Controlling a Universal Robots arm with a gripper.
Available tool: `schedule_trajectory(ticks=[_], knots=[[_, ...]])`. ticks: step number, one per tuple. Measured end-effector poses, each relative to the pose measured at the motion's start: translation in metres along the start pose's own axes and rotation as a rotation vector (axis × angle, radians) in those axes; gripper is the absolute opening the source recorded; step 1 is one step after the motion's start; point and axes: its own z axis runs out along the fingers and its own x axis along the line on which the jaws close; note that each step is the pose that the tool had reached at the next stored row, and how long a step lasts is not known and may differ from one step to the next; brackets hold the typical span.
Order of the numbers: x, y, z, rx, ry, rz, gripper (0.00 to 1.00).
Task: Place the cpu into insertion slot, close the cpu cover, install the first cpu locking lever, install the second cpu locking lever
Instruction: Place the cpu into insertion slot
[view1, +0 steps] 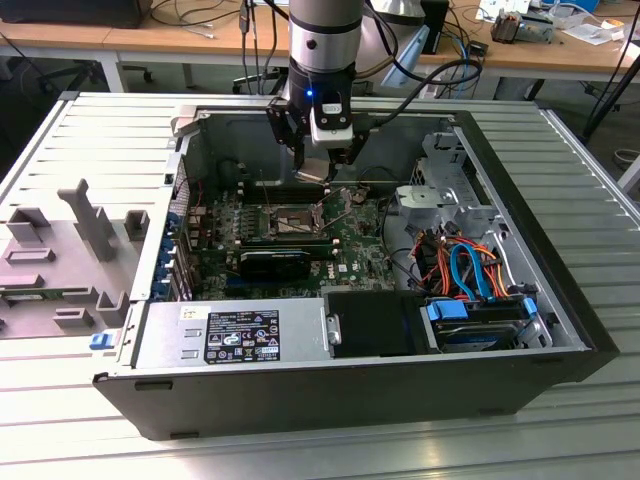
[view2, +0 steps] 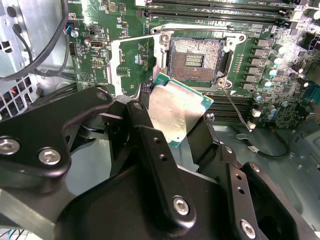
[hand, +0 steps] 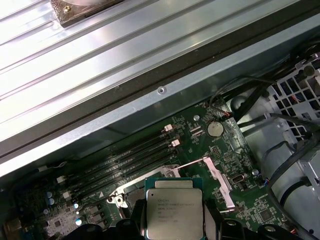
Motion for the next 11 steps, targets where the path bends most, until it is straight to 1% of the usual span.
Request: schedule_trajectory(ticks=[11], knots=[[0.0, 0.0, 0.0001, -0.0001, -0.0006, 0.006, 0.55]])
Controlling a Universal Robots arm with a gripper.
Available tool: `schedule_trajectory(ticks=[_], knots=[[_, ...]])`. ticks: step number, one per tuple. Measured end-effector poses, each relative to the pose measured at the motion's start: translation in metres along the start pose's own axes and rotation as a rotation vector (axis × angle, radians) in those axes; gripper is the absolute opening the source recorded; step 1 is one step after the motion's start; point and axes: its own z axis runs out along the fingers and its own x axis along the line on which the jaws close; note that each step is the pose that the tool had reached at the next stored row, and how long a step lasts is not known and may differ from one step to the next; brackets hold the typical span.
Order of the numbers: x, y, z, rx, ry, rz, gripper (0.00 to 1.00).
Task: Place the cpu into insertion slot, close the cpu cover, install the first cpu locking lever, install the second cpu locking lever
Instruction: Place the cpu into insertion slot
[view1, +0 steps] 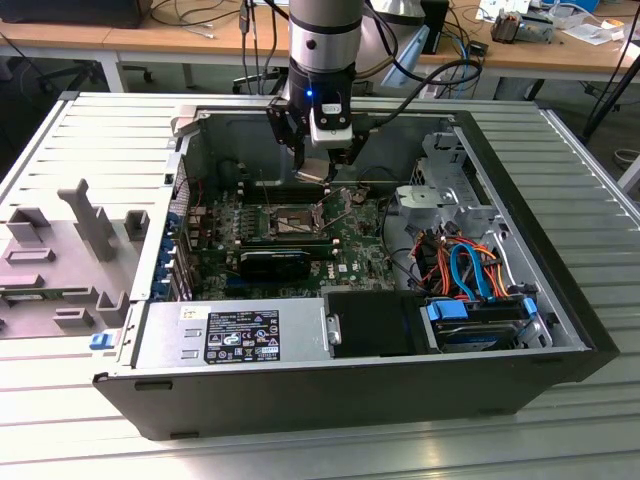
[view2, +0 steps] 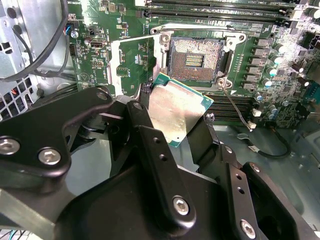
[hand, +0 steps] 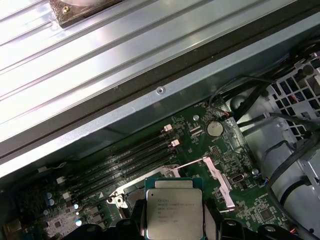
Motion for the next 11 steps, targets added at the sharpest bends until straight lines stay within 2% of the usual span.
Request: schedule_trajectory(ticks=[11], knots=[[0.0, 0.0, 0.0001, -0.0001, -0.0005, 0.006, 0.55]])
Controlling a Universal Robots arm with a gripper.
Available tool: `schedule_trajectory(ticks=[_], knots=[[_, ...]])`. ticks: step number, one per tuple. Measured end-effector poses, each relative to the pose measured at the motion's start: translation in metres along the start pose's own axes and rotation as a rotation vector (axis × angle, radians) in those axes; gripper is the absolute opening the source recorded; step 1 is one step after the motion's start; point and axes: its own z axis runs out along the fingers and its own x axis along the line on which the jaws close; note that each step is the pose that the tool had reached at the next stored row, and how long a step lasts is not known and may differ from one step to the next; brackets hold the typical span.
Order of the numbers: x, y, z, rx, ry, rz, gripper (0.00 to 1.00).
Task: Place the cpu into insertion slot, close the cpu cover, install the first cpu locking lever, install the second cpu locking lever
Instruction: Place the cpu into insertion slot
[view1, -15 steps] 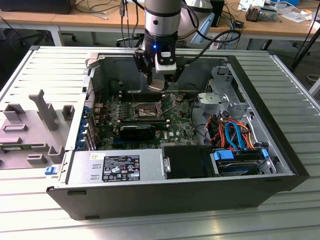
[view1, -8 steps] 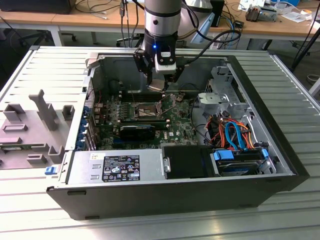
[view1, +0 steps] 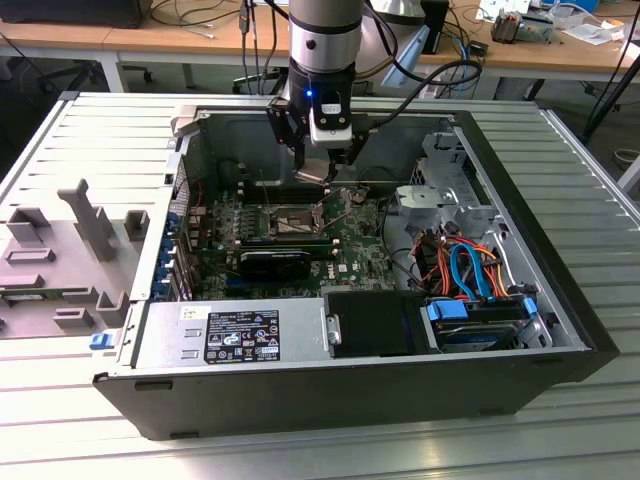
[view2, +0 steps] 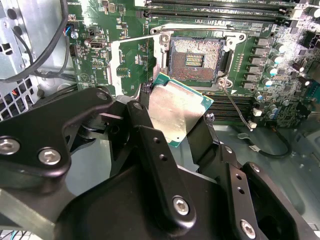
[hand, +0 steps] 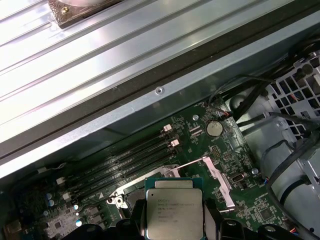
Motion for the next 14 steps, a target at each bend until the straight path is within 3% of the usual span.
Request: schedule_trajectory(ticks=[14], knots=[[0.0, 0.0, 0.0002, -0.0001, -0.0007, 0.007, 0.55]])
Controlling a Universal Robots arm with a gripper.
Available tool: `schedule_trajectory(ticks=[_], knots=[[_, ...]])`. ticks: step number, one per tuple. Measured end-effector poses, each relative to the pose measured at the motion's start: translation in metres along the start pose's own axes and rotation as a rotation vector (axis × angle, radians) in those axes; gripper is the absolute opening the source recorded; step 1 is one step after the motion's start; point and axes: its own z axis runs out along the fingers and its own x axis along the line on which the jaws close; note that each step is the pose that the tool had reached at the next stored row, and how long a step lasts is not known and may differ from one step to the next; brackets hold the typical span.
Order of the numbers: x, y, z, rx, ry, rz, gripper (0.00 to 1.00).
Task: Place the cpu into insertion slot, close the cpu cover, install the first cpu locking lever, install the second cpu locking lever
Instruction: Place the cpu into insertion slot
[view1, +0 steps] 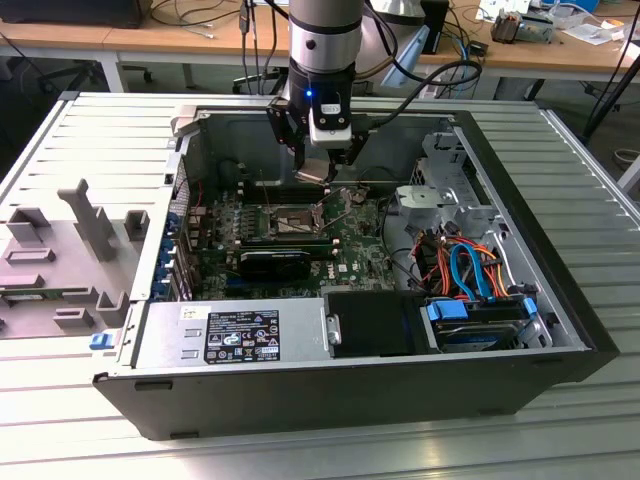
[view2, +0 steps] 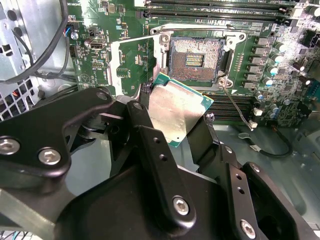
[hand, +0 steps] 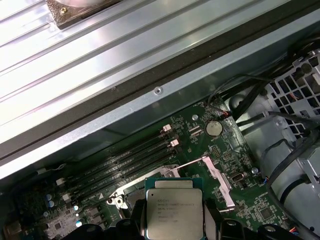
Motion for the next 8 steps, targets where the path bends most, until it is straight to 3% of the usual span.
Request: schedule_trajectory(ticks=[8], knots=[[0.0, 0.0, 0.0001, -0.0002, -0.0008, 0.009, 0.55]])
